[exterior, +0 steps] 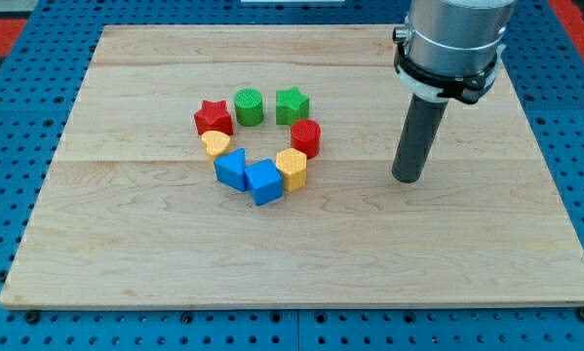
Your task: Slightly move the green circle closer to the red star
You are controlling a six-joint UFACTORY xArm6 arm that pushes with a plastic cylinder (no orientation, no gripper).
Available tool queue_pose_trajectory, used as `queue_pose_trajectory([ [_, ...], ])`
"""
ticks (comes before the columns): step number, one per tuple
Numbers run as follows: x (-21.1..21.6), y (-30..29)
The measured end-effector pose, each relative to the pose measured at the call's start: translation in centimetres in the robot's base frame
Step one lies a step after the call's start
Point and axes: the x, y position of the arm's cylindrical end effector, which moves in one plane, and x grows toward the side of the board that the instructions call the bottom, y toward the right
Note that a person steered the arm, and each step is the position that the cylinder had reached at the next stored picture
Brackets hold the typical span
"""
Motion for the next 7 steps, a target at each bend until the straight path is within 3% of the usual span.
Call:
queue_pose_trajectory([
  [7, 0.3, -1.0],
])
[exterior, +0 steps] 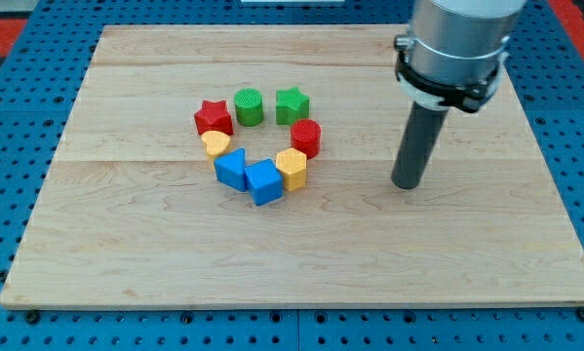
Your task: Slightly move the green circle closer to the red star
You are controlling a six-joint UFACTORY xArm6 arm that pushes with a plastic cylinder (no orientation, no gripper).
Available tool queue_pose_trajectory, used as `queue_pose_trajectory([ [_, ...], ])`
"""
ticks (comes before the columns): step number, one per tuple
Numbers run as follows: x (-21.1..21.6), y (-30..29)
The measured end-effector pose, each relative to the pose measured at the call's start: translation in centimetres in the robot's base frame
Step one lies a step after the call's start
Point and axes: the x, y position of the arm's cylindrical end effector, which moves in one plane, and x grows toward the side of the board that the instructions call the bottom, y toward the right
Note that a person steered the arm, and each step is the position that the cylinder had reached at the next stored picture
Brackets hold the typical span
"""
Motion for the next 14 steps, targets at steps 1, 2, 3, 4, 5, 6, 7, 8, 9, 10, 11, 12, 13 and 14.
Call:
queue_pose_trajectory([
  [1, -0.4, -1.1],
  [2, 7.1, -1.9],
  [3, 8.4, -7.5],
  [4, 7.0, -6.3],
  [5, 4.8, -4.9],
  [6, 1.1, -5.8],
  [7, -2.5, -6.7],
  [8, -4.2, -6.7],
  [9, -5.7, -5.4],
  [10, -8.8, -5.5],
  [11, -10.1, -6.7],
  [12, -10.4, -7.7],
  [13, -14.2, -7.4],
  [14, -16.6, -11.6],
])
